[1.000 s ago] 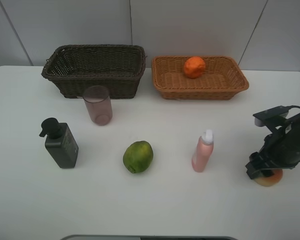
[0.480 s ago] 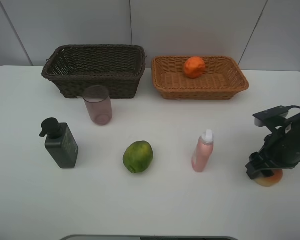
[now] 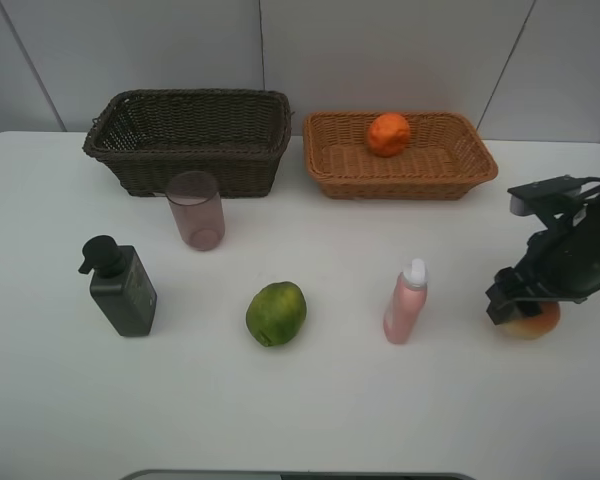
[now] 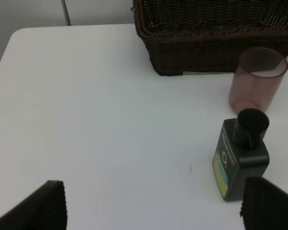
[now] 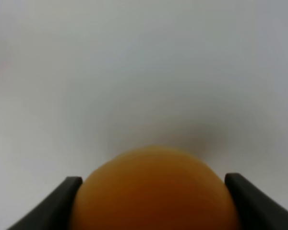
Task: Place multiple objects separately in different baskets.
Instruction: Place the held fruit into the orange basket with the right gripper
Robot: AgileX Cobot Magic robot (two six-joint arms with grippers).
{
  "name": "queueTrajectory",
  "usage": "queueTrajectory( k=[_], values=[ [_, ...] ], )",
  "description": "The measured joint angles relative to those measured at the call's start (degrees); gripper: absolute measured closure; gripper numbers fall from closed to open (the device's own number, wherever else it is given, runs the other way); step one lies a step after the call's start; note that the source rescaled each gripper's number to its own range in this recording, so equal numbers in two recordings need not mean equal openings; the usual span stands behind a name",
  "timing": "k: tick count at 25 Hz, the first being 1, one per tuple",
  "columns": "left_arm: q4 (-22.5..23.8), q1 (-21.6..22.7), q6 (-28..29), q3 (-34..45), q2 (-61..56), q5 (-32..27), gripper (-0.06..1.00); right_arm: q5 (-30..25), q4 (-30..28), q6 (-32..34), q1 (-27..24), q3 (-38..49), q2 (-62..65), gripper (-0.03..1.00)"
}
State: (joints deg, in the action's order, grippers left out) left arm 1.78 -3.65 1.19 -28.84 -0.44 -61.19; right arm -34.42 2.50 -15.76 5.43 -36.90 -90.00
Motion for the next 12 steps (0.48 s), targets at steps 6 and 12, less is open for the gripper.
queueTrajectory(
  k=[6, 12],
  values=[
    [0.0, 0.0, 0.0, 0.0, 0.0, 0.0, 0.0, -7.3, -0.8, 10.6, 5.1, -11.3, 0.2, 0.54],
    [0.0, 0.0, 0.0, 0.0, 0.0, 0.0, 0.0, -12.6, -6.0, 21.1, 10.4, -23.2, -0.6, 0.54]
  ],
)
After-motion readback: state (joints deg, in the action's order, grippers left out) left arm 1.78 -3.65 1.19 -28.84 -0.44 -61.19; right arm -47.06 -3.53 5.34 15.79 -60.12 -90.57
